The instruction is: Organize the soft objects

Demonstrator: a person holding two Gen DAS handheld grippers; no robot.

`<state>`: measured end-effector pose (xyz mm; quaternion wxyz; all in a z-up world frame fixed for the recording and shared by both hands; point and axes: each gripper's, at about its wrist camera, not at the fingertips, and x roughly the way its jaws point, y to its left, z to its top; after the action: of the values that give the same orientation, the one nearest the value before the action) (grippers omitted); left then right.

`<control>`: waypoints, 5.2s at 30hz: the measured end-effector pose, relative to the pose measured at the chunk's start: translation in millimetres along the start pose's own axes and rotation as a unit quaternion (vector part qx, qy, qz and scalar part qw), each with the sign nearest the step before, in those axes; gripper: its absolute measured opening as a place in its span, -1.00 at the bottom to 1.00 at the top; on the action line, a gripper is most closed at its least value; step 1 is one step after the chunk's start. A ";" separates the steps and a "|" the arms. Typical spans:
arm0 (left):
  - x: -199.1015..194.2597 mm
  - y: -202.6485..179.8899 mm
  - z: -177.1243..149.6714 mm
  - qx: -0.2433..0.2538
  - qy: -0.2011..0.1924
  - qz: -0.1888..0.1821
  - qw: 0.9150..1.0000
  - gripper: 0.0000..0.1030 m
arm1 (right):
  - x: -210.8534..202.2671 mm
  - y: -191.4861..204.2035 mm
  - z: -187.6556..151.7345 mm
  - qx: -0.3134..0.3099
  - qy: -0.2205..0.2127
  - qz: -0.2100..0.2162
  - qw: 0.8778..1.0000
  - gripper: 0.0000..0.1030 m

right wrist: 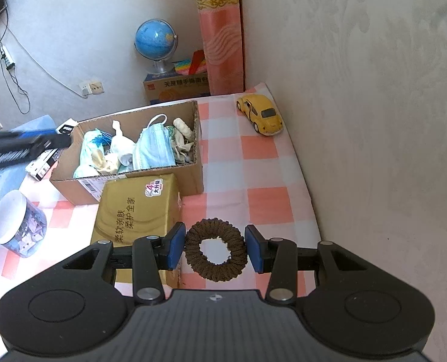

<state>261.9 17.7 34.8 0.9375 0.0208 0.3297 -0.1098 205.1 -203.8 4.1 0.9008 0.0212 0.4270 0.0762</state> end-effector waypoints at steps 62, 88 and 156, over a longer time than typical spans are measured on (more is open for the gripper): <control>-86.3 -10.9 -133.9 -0.059 -0.066 0.050 0.995 0.98 | 101.0 141.1 125.4 -0.204 -0.015 0.031 0.978 0.94; -133.3 -32.0 -86.4 -0.051 -0.017 0.125 0.991 0.98 | -70.1 83.6 -43.6 -0.032 -0.107 -0.074 0.991 1.00; -138.4 -50.5 -84.6 -0.044 -0.004 0.117 0.992 0.99 | -84.6 76.9 -60.2 -0.022 -0.117 -0.076 0.990 1.00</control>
<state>93.9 4.4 56.5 0.9452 0.0179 0.3255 0.0151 96.7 -142.6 38.6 0.9480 -0.0225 0.3170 0.0145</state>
